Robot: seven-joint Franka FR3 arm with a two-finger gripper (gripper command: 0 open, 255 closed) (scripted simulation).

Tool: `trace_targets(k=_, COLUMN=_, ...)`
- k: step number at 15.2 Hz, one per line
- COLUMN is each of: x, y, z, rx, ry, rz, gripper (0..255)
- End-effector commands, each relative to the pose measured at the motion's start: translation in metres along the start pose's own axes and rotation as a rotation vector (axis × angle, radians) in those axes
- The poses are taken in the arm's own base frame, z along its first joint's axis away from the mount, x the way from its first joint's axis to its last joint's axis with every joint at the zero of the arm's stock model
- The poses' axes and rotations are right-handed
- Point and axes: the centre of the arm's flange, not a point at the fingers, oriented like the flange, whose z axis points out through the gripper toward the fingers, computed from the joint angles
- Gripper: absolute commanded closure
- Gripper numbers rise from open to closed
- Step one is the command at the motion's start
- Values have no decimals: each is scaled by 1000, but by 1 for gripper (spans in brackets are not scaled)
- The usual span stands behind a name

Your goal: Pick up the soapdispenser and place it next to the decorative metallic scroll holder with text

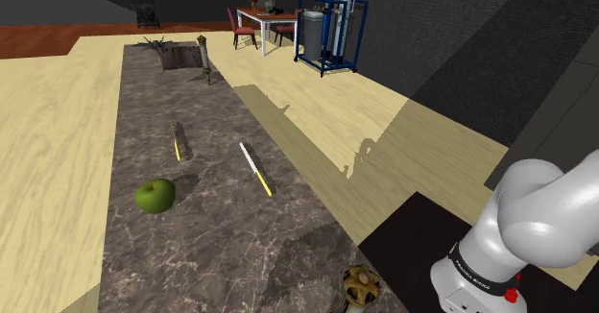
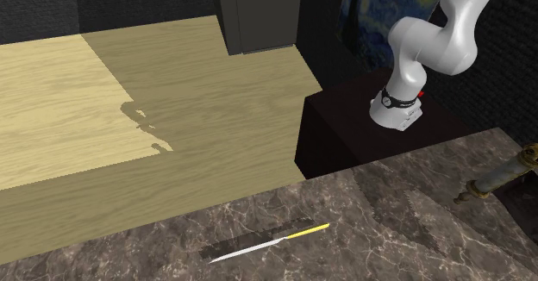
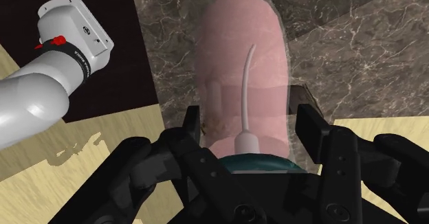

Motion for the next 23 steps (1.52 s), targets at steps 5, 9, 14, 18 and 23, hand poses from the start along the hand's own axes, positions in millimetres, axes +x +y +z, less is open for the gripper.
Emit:
trace_targets(k=5, x=-8, y=0, z=31, rx=1, ry=0, rz=1, gripper=255)
trace_targets(k=9, x=-12, y=0, z=51, rx=1, ry=0, rz=1, gripper=255)
trace_targets(k=14, x=-19, y=0, z=77, rx=1, ry=0, rz=1, gripper=255)
trace_targets(k=18, x=-23, y=0, z=98, rx=1, ry=0, rz=1, gripper=255)
trace_targets(k=23, x=-29, y=0, z=123, rx=1, ry=0, rz=1, gripper=255)
